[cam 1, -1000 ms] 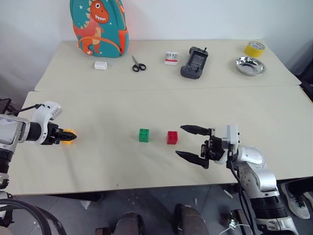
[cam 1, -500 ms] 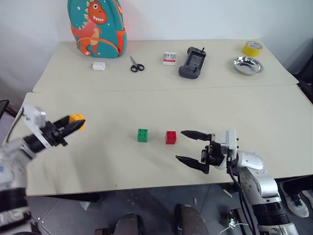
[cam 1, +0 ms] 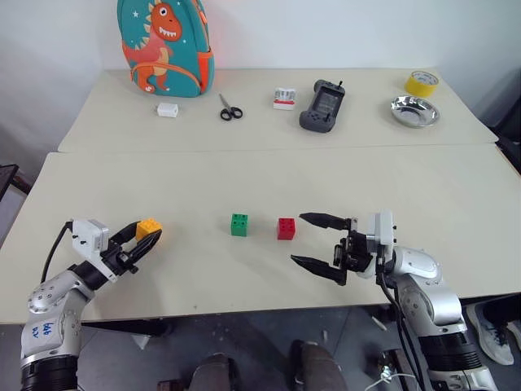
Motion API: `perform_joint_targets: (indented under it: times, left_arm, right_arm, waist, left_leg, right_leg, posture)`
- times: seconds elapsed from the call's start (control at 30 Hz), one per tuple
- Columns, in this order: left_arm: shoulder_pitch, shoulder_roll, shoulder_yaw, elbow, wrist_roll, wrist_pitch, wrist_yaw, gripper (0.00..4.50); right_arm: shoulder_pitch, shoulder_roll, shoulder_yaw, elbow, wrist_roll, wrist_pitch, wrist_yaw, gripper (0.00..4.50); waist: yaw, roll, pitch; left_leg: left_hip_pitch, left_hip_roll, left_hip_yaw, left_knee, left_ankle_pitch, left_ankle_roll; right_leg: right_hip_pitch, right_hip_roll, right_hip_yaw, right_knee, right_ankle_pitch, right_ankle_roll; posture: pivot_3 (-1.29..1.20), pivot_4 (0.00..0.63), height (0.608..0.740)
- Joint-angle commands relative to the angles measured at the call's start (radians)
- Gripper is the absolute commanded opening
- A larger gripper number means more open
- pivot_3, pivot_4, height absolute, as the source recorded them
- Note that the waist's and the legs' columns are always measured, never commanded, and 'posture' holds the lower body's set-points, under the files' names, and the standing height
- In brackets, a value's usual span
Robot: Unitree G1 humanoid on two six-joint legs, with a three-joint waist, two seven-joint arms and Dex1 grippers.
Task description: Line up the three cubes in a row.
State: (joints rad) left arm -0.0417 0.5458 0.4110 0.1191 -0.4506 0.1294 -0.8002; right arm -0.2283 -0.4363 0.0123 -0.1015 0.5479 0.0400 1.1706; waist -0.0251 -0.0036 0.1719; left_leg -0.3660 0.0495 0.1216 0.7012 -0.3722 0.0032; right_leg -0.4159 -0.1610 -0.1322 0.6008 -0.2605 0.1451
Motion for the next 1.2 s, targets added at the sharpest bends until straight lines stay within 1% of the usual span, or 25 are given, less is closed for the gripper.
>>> perform_joint_targets:
  times: [0.03,0.1,0.27,0.4,0.47,0.63,0.73,1.0,1.1,1.17,1.2]
  left_arm:
    - [0.013,0.016,0.004,-0.021,0.003,-0.015,0.002,3.95]
    - [0.027,0.019,0.01,-0.033,-0.002,-0.009,-0.001,4.49]
    - [0.057,0.05,0.037,-0.057,-0.016,-0.019,-0.023,4.49]
    - [0.072,0.109,0.085,-0.07,-0.048,-0.005,-0.06,4.49]
    - [0.08,0.121,0.091,-0.062,-0.051,-0.005,-0.066,4.49]
    - [0.05,0.084,0.042,-0.009,-0.02,-0.058,-0.072,4.49]
    - [0.033,0.052,0.004,0.022,0.004,-0.105,-0.075,3.87]
    - [0.024,0.073,-0.021,0.064,0.008,-0.133,-0.121,1.5]
    - [-0.003,0.125,-0.074,0.047,-0.006,-0.09,-0.225,1.52]
    - [-0.058,0.154,-0.126,0.05,0.003,-0.089,-0.294,1.52]
    - [-0.108,0.164,-0.162,0.068,0.018,-0.102,-0.333,1.52]
  right_arm:
    - [-0.009,-0.001,-0.013,-0.008,0.004,-0.022,0.004,4.5]
    - [-0.008,0.0,-0.013,-0.006,0.003,-0.025,0.004,4.5]
    - [-0.003,-0.003,-0.013,-0.009,0.002,-0.028,0.002,4.5]
    - [0.007,-0.011,-0.018,-0.012,0.006,-0.03,0.008,4.5]
    - [0.011,-0.02,-0.025,-0.012,0.01,-0.034,0.018,4.5]
    - [-0.01,-0.05,-0.034,0.014,0.017,-0.031,0.054,4.5]
    - [-0.037,-0.058,-0.038,0.031,0.017,-0.033,0.074,4.5]
    - [-0.036,-0.07,-0.053,0.032,0.016,-0.036,0.08,4.5]
    - [-0.019,-0.08,-0.066,0.014,0.018,-0.032,0.07,4.5]
    - [-0.01,-0.096,-0.079,0.004,0.022,-0.026,0.069,4.5]
    - [-0.004,-0.107,-0.087,0.003,0.023,-0.023,0.072,4.5]
  waist:
    - [0.0,0.0,0.0]
    - [-0.001,0.0,0.0]
    - [-0.002,0.0,0.0]
    - [-0.001,0.0,0.0]
    - [-0.001,0.0,0.0]
    - [0.0,0.0,0.0]
    - [-0.002,0.0,0.0]
    - [-0.002,0.0,0.0]
    - [0.002,0.0,0.0]
    - [0.007,0.0,0.0]
    - [0.015,0.0,0.0]
  left_leg:
    - [0.0,0.0,0.0,0.0,0.0,0.0]
    - [0.0,0.0,0.0,0.0,0.0,0.0]
    - [0.0,0.0,0.0,-0.001,0.0,0.0]
    - [0.0,0.0,0.0,0.0,0.0,0.0]
    - [0.0,0.0,0.0,-0.001,0.0,0.0]
    - [0.0,0.0,0.0,-0.001,0.0,0.0]
    - [0.0,0.0,0.0,-0.001,0.0,0.0]
    - [0.0,0.0,0.0,-0.001,0.0,0.0]
    - [0.0,0.0,0.0,-0.001,0.0,0.0]
    - [0.0,0.0,0.0,-0.001,0.0,0.0]
    - [0.0,0.0,0.001,-0.001,0.0,0.0]
  right_leg:
    - [0.0,0.0,0.0,0.0,0.0,0.0]
    - [0.0,0.0,0.0,0.0,0.0,0.0]
    - [0.0,0.0,0.0,0.0,0.0,0.0]
    - [0.0,0.0,0.0,0.0,0.0,0.0]
    - [0.0,0.0,0.0,0.0,0.0,0.0]
    - [0.0,0.0,0.0,0.0,0.0,0.0]
    - [0.0,0.0,0.0,0.0,0.0,0.0]
    - [0.0,0.0,0.0,0.0,0.0,0.0]
    - [0.0,0.0,-0.001,0.0,0.0,0.0]
    - [0.0,0.0,-0.001,-0.001,0.0,0.0]
    - [0.0,0.0,0.0,-0.001,0.0,0.0]
  posture:
    - [0.0,0.15,0.74]
    - [0.0,0.15,0.74]
    - [0.0,0.15,0.74]
    - [0.0,0.15,0.74]
    - [0.0,0.15,0.74]
    - [0.0,0.15,0.74]
    - [0.0,0.15,0.74]
    - [0.0,0.15,0.74]
    - [0.0,0.15,0.74]
    - [0.0,0.15,0.74]
    - [0.0,0.15,0.74]
